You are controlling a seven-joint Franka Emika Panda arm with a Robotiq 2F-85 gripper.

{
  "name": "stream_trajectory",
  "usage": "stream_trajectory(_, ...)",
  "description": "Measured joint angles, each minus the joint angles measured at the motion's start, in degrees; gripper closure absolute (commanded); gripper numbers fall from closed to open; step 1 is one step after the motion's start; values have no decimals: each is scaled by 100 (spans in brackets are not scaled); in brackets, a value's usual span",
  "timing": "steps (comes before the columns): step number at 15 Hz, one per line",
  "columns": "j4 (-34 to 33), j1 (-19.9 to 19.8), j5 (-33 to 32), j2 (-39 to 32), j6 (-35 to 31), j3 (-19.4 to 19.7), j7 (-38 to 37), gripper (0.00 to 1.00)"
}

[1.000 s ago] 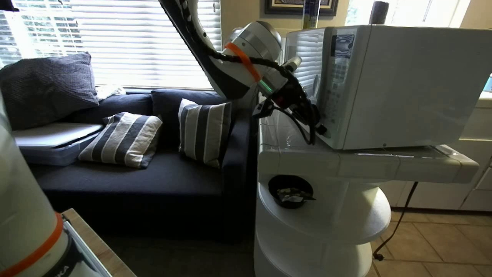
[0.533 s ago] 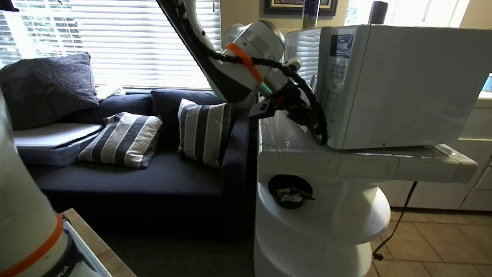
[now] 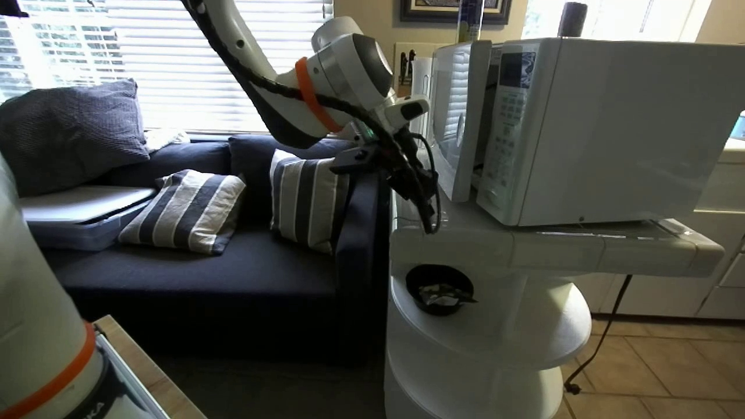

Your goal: Open the microwave door.

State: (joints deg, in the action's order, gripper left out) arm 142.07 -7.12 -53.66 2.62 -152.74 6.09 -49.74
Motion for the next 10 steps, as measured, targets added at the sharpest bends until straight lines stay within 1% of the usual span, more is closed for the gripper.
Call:
stream_trajectory(3, 387, 181, 1343, 487, 100, -67, 984, 100)
stream_trajectory(5, 599, 342, 2278, 878, 420, -135, 1687, 100)
stream_trajectory(7, 712, 455, 3118, 1270, 932, -276, 2281, 100)
stream_trajectory(9, 719, 489, 3630, 1642, 1476, -432, 2545, 100)
stream_trajectory(10, 720, 489, 3790, 1841, 1689, -504, 2585, 96)
